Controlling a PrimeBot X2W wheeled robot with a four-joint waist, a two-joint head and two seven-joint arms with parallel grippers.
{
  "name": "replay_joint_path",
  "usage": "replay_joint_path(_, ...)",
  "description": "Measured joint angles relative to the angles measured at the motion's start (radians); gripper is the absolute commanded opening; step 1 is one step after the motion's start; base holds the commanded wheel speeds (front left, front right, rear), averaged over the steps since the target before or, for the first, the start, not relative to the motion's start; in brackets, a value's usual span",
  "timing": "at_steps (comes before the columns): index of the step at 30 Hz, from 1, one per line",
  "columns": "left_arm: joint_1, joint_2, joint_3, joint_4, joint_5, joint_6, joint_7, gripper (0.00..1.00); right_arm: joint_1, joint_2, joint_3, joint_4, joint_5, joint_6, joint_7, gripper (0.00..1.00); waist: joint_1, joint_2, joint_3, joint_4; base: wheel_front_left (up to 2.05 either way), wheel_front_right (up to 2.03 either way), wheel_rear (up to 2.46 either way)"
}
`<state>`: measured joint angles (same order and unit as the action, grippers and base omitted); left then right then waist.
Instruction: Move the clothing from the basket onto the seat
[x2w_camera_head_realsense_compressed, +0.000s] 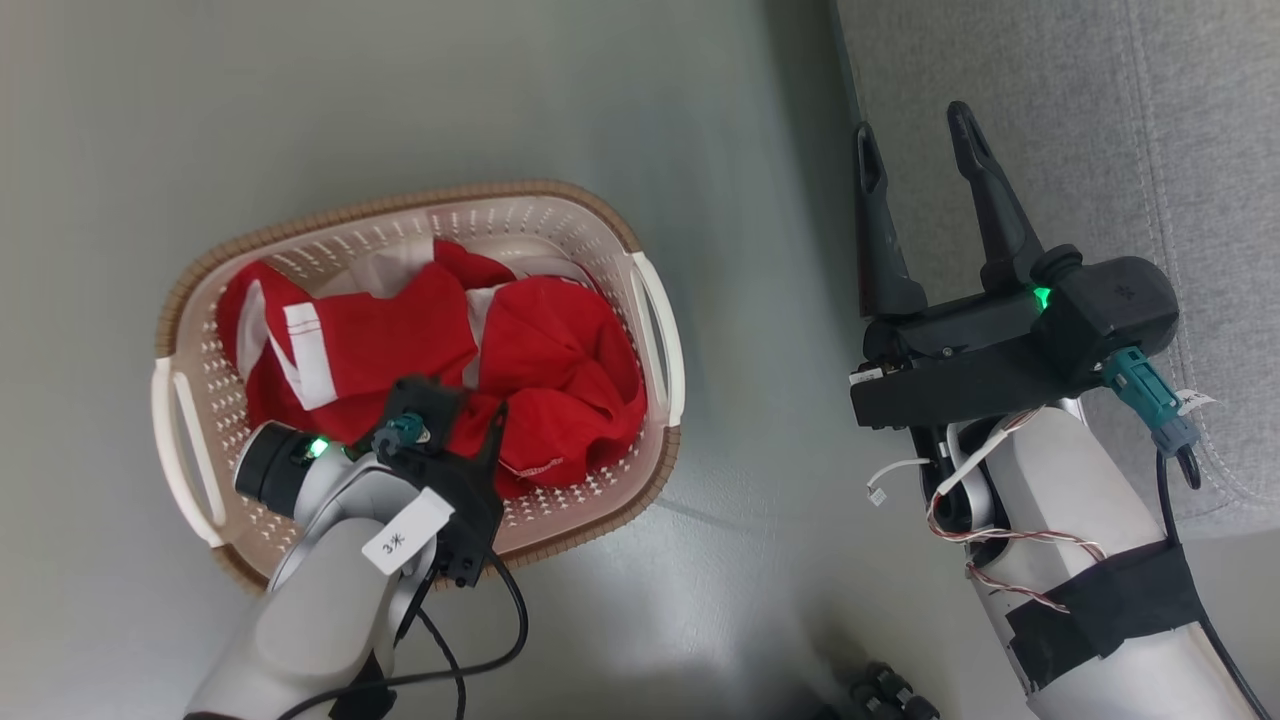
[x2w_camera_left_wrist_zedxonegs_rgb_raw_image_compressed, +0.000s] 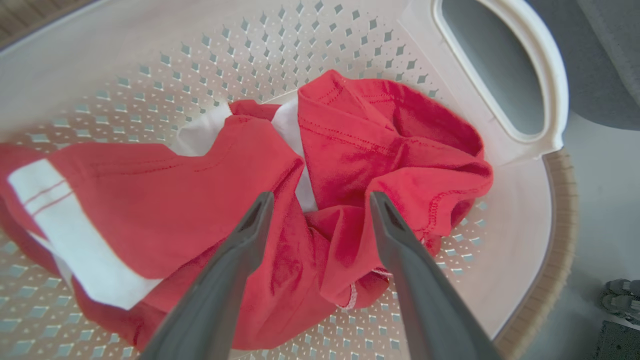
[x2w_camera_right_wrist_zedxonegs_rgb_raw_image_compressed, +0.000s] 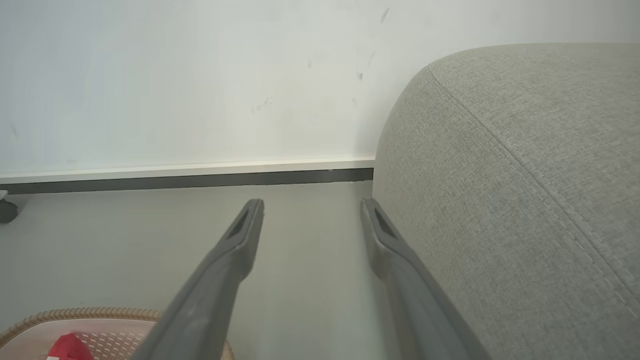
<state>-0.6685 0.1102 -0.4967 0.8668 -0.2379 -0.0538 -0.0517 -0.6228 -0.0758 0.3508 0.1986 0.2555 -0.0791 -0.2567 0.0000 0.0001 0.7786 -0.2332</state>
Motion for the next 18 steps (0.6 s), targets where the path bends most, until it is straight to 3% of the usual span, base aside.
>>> replay_joint_path(18,-0.125,0.014,0.062,0.16,-0.045,0.002,0.069,1.0,-0.016,0.006,0.001,-0.062,-0.019,0.0,0.0,1.0,0.0,0.0,0.147,-0.041,0.0,0.0,0.0)
